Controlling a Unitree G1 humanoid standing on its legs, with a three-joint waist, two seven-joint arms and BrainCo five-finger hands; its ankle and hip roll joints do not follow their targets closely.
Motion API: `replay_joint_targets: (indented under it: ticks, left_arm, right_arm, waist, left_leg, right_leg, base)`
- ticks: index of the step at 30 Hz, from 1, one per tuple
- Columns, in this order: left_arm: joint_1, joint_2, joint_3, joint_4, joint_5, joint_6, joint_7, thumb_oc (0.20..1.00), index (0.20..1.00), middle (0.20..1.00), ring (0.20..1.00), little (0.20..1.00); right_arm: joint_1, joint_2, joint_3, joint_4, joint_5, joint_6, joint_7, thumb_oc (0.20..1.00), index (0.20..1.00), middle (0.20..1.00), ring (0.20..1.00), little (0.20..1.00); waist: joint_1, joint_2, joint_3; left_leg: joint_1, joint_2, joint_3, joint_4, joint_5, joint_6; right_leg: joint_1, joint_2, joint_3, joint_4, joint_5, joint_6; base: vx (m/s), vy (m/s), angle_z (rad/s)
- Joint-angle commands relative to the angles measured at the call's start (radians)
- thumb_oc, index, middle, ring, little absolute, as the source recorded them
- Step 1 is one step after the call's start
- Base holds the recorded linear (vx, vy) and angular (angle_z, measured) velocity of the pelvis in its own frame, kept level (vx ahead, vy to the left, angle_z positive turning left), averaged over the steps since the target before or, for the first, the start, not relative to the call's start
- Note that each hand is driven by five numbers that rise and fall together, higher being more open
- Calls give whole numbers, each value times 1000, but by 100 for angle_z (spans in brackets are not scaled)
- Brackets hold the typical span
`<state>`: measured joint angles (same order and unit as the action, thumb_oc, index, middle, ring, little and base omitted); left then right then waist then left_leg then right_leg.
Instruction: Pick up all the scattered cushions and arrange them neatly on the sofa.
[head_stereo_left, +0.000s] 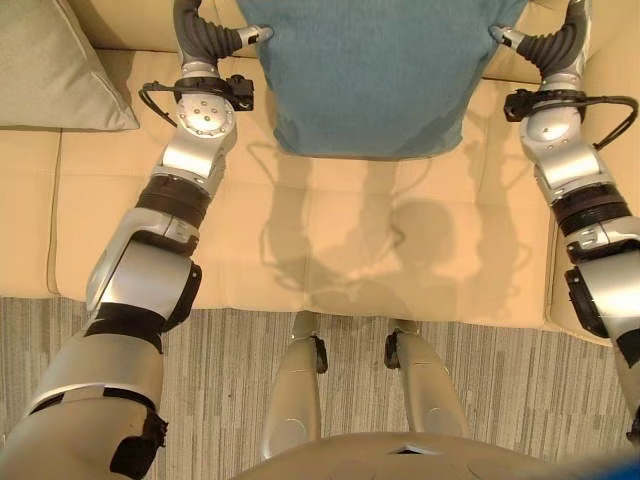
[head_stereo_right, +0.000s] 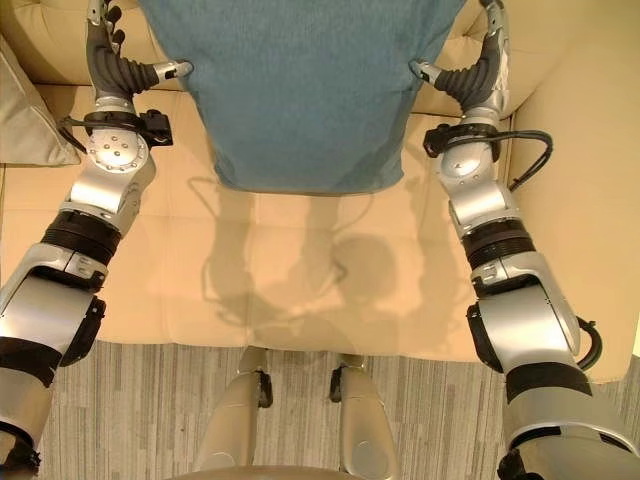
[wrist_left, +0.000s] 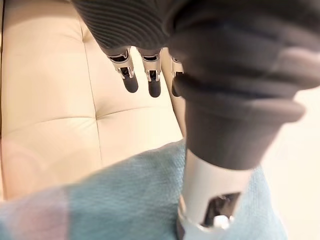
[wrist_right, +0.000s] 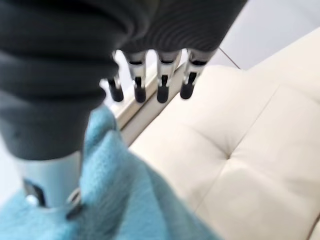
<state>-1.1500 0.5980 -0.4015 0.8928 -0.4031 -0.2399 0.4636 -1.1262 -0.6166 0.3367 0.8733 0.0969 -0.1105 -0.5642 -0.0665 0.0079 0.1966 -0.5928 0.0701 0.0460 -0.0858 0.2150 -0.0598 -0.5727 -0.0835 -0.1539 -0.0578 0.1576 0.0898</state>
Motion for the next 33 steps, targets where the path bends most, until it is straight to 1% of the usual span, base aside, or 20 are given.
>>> replay_joint_targets:
  ticks: [1,4,6,7,9,11,12,13,14,15,19,20,21,23,25,26,28,31,32,33]
  left_arm:
    - [1,37,-21,30,15,-27,-10,1000,1000,1000,1000,1000]
    - [32,88,0,-8,16,-34,-15,1000,1000,1000,1000,1000]
    - [63,97,15,-46,24,-37,-14,1000,1000,1000,1000,1000]
    - [141,101,54,-148,42,-48,-13,1000,1000,1000,1000,1000]
    - [263,87,120,-273,63,-62,-20,1000,1000,1000,1000,1000]
    - [384,56,175,-388,78,-67,-27,1000,1000,1000,1000,1000]
    - [527,16,242,-511,98,-74,-43,1000,1000,1000,1000,1000]
    - [594,-8,262,-556,108,-73,-56,1000,1000,1000,1000,1000]
    - [600,-8,262,-562,110,-70,-56,1000,1000,1000,1000,1000]
    - [723,-45,305,-629,129,-62,-97,1000,1000,1000,1000,1000]
    - [921,-87,354,-656,158,-35,-173,1000,1000,1000,1000,1000]
    - [1073,-122,385,-641,177,-7,-225,1000,1000,1000,1000,1000]
    - [1074,-122,385,-641,177,-7,-225,1000,1000,1000,1000,1000]
    - [1170,-140,387,-562,208,26,-267,1000,1000,1000,1000,1000]
    - [1222,-134,363,-450,295,60,-300,1000,1000,1000,1000,1000]
    - [1222,-134,364,-449,296,59,-300,1000,1000,1000,1000,1000]
    - [1218,-166,313,-108,409,98,-310,1000,1000,1000,1000,1000]
    - [1208,-205,295,131,448,112,-307,1000,1000,1000,1000,1000]
    - [1206,-213,292,167,450,113,-309,1000,1000,1000,1000,1000]
    - [1212,-236,273,267,491,123,-318,1000,1000,1000,1000,1000]
  right_arm:
    - [18,-50,29,35,50,-11,11,1000,1000,1000,1000,1000]
    - [58,-114,14,45,57,-1,26,1000,1000,1000,1000,1000]
    - [94,-122,-11,22,60,-3,28,1000,1000,1000,1000,1000]
    - [174,-124,-65,-33,54,-11,27,1000,1000,1000,1000,1000]
    - [295,-122,-135,-144,14,-19,32,1000,1000,1000,1000,1000]
    - [418,-98,-202,-245,-22,-21,37,1000,1000,1000,1000,1000]
    - [555,-43,-262,-343,-59,-34,59,1000,1000,1000,1000,1000]
    - [616,-18,-290,-390,-72,-44,66,1000,1000,1000,1000,1000]
    - [623,-17,-293,-396,-74,-42,66,1000,1000,1000,1000,1000]
    - [730,41,-334,-464,-101,-46,103,1000,1000,1000,1000,1000]
    - [890,103,-364,-498,-148,-58,173,1000,1000,1000,1000,1000]
    - [1004,125,-363,-468,-190,-44,224,1000,1000,1000,1000,1000]
    - [1004,125,-362,-468,-190,-44,224,1000,1000,1000,1000,1000]
    - [1068,134,-332,-399,-225,-31,260,1000,1000,1000,1000,1000]
    - [1095,145,-291,-289,-253,-23,296,1000,1000,1000,1000,1000]
    - [1094,145,-290,-286,-253,-24,295,1000,1000,1000,1000,1000]
    - [1099,175,-198,-66,-285,-14,335,1000,1000,1000,1000,1000]
    - [1105,212,-147,79,-295,-8,343,1000,1000,1000,1000,1000]
    - [1106,221,-142,112,-292,-8,346,1000,1000,1000,1000,1000]
    - [1116,249,-108,231,-316,3,348,1000,1000,1000,1000,1000]
  waist:
    - [5,-50,-106]
    - [4,-48,-127]
    - [4,-48,-133]
    - [5,-50,-136]
    - [4,-54,-145]
    - [1,-58,-156]
    - [2,-63,-163]
    - [2,-65,-166]
    - [2,-67,-167]
    - [1,-73,-169]
    - [0,-81,-176]
    - [2,-81,-175]
    - [2,-81,-174]
    - [4,-79,-173]
    - [7,-78,-180]
    - [7,-78,-177]
    - [8,-76,-183]
    - [9,-76,-181]
    - [9,-75,-177]
    - [12,-77,-164]
  left_leg:
    - [58,-5,15,-1,-90,-80]
    - [63,-6,12,-1,-96,-79]
    - [68,-6,12,-1,-99,-79]
    - [81,-6,11,-1,-105,-79]
    - [101,-5,12,-1,-115,-78]
    - [120,-4,13,-1,-119,-76]
    - [155,0,12,-1,-136,-74]
    - [173,2,13,-1,-141,-74]
    - [171,-1,13,-1,-135,-73]
    - [210,3,16,-1,-148,-70]
    - [288,9,25,-1,-166,-62]
    - [347,14,33,-1,-174,-56]
    - [349,14,33,-1,-174,-56]
    - [406,13,41,-1,-184,-48]
    - [455,13,50,-1,-193,-40]
    - [459,13,50,-1,-195,-40]
    - [528,15,60,-1,-209,-35]
    - [571,24,66,-1,-218,-37]
    - [580,26,66,-1,-219,-38]
    - [595,35,57,20,-224,-38]
  right_leg:
    - [-14,-23,2,-29,-1,111]
    - [-8,-24,-3,-29,-3,112]
    - [-4,-23,-5,-29,-6,111]
    - [13,-23,-6,-29,-13,111]
    - [35,-22,-7,-29,-23,108]
    - [54,-24,-11,-29,-27,104]
    - [88,-23,-12,-29,-39,101]
    - [110,-24,-13,-29,-44,100]
    - [108,-26,-13,-29,-40,100]
    - [147,-27,-12,-29,-49,98]
    - [226,-28,-11,-29,-67,95]
    - [286,-29,-15,-29,-81,93]
    - [287,-29,-15,-29,-81,93]
    - [345,-27,-18,-29,-94,90]
    - [394,-24,-18,-29,-103,87]
    - [399,-24,-18,-29,-104,88]
    - [473,-12,-10,-29,-128,80]
    - [521,4,-9,-29,-151,67]
    - [531,7,-5,-29,-155,64]
    - [558,24,4,-29,-174,52]
  base:
    - [0,0,0]
    - [10,3,1]
    - [0,0,0]
    - [27,-4,3]
    - [43,-3,4]
    - [55,-9,3]
    - [88,-12,0]
    - [70,-8,-5]
    - [59,4,-4]
    - [40,9,-4]
    - [68,29,-4]
    - [39,41,5]
    - [27,60,1]
    - [20,57,0]
    - [16,50,1]
    - [-9,31,-7]
    - [-4,18,-9]
    - [-2,-51,-6]
    - [-52,-123,-1]
    - [-74,-104,2]
